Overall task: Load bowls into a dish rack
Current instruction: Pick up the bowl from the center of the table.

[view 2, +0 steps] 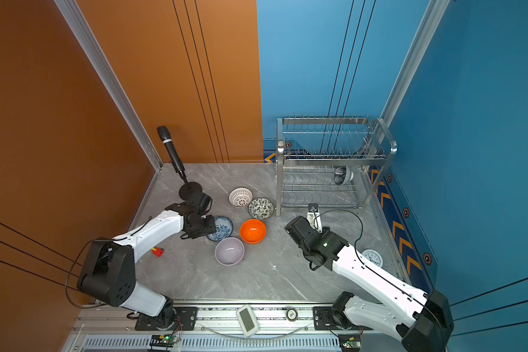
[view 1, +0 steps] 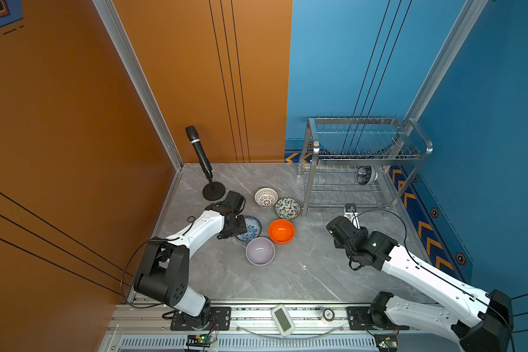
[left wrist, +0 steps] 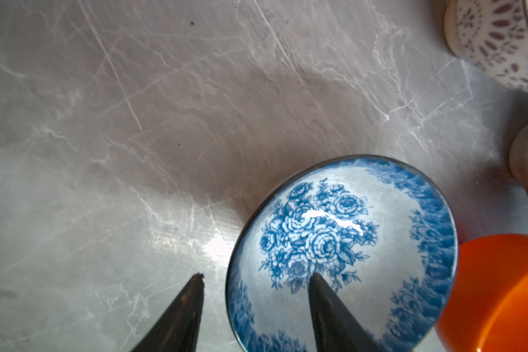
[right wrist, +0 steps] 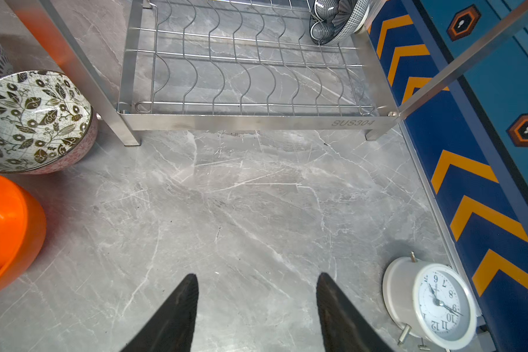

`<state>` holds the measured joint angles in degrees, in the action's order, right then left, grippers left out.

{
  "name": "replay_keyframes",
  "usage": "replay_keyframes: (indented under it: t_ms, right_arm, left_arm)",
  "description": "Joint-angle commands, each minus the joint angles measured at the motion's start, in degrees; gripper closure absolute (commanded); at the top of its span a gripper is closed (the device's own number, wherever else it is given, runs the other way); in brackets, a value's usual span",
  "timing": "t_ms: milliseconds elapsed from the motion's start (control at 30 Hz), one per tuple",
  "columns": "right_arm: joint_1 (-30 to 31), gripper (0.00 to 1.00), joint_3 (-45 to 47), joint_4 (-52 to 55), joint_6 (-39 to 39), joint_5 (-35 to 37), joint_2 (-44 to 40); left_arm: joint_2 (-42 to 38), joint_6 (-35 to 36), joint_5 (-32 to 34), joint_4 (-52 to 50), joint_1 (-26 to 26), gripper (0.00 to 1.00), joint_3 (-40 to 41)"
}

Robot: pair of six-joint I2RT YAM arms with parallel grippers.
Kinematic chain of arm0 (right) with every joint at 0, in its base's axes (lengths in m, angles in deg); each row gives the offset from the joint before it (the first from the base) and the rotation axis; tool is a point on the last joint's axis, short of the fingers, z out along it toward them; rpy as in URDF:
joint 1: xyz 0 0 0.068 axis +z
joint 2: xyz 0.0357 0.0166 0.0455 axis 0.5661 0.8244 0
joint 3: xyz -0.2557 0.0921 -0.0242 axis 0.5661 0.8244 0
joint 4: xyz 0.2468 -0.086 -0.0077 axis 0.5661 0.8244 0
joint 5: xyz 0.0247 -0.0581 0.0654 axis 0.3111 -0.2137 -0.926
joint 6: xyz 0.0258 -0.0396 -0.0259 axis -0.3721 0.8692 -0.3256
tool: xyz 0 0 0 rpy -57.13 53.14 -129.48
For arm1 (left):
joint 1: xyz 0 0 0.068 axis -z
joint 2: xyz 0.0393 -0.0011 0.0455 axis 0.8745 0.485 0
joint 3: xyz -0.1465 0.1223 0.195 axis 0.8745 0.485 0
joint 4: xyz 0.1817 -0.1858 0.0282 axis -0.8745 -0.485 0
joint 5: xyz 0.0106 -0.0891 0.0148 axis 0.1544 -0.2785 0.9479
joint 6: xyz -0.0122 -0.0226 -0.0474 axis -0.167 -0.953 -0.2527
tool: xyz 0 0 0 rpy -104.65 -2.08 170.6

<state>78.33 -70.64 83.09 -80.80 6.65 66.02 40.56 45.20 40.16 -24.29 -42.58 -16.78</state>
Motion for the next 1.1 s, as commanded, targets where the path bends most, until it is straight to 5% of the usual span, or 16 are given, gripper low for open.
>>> replay_keyframes:
  t_ms: [0,300,467,700,1067]
  right_arm:
    - [-0.5,0.37,0.84,-0.4,-0.15,-1.2,0.24]
    - [-0.44,0.37,-0.3,-0.36,0.17,-2.59,2.77]
    - [-0.46,0.37,-0.31,0.45,0.47,-1.81,2.01]
    - [-0.46,0.37,0.01,0.99,0.05,-1.35,0.84]
    - [-0.39,0.37,-0.21,1.56,-0.41,-1.27,0.58]
  left_arm:
    - [1.58,0.44,-1.02,0.52,-0.53,0.53,-0.95]
    - [2.41,-0.34,-1.31,3.95,-0.92,0.62,0.69]
    - [3.94,-0.63,-1.73,4.28,-1.01,0.77,0.88]
    - [4.08,-0.78,-1.3,5.29,-1.39,0.79,1.73]
    - [4.52,-0.84,-1.34,5.44,-1.45,1.0,1.42]
